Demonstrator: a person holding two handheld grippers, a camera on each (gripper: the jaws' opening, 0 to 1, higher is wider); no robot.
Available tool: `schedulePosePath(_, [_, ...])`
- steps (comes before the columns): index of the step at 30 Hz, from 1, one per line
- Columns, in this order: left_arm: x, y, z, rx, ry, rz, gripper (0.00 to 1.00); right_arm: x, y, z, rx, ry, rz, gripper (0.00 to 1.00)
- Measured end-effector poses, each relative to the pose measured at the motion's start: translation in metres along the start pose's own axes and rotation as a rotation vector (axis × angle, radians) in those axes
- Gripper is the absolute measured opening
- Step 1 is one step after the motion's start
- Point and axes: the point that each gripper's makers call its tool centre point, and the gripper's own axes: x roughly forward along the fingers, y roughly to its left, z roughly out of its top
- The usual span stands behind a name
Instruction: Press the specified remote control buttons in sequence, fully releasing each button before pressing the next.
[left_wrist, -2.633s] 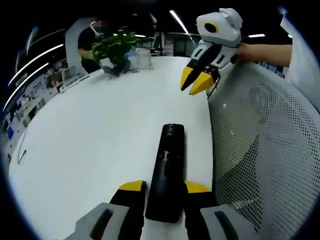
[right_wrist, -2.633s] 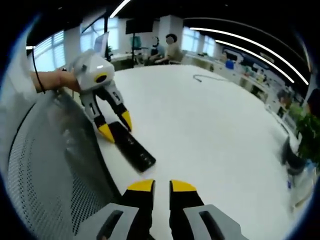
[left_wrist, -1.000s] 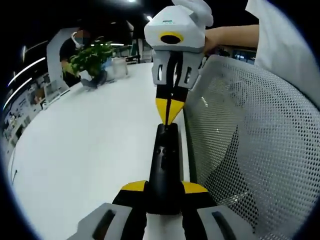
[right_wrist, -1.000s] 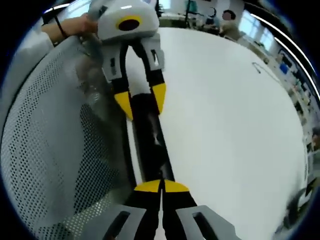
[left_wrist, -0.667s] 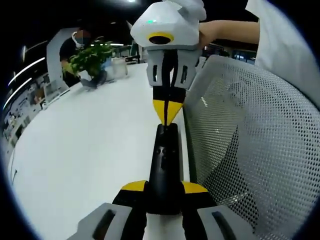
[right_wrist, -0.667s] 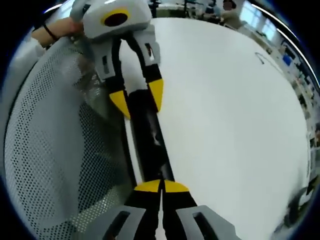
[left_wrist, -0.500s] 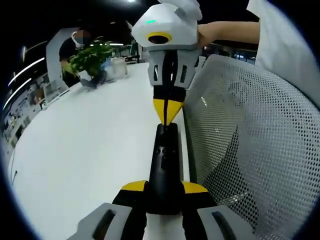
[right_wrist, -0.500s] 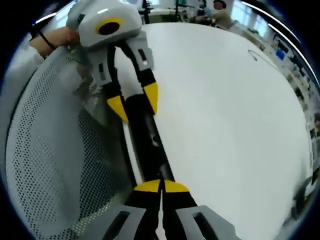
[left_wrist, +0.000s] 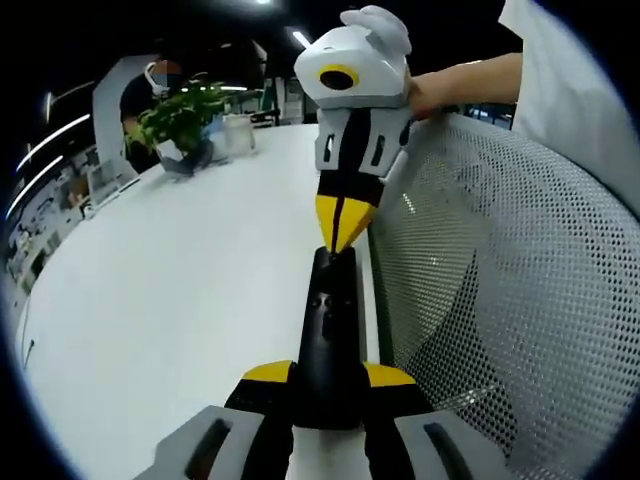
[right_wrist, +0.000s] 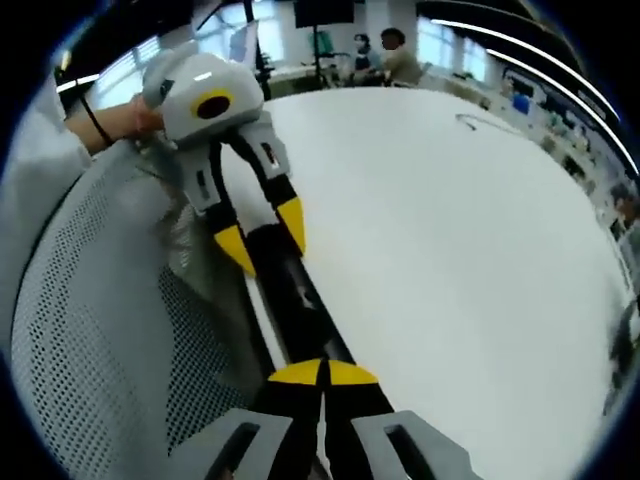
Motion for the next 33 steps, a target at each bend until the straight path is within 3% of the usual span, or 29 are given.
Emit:
schedulePosePath(3, [0.000, 0.000, 0.000, -0.001, -0.001, 0.000, 0.25, 0.001, 0.002, 0.006, -0.005, -0.009, 0.022, 0.00])
schedulePosePath(6, [0.000, 0.000, 0.000, -0.002, -0.002, 0.000, 0.25, 0.002, 0.004, 0.004, -0.083, 0.044, 0.028, 0.00])
schedulePosePath(9, [0.000, 0.000, 0.000, -0.002, -0.002, 0.000, 0.25, 0.004, 0.005, 0.005, -0.103, 0.053, 0.020, 0.00])
schedulePosePath(17, [0.000, 0.000, 0.000, -0.005, 0.002, -0.003, 0.24, 0.005, 0.002, 0.005, -0.105, 0.073, -0.005, 0.00])
schedulePosePath(25, [0.000, 0.000, 0.000, -0.005, 0.001, 0.002, 0.24, 0.003, -0.001, 0.008, 0.150, -0.058, 0.024, 0.00])
schedulePosePath(33, [0.000, 0.000, 0.000, -0.006, 0.001, 0.002, 0.24, 0.007, 0.011, 0.012, -0.099, -0.006, 0.055, 0.00])
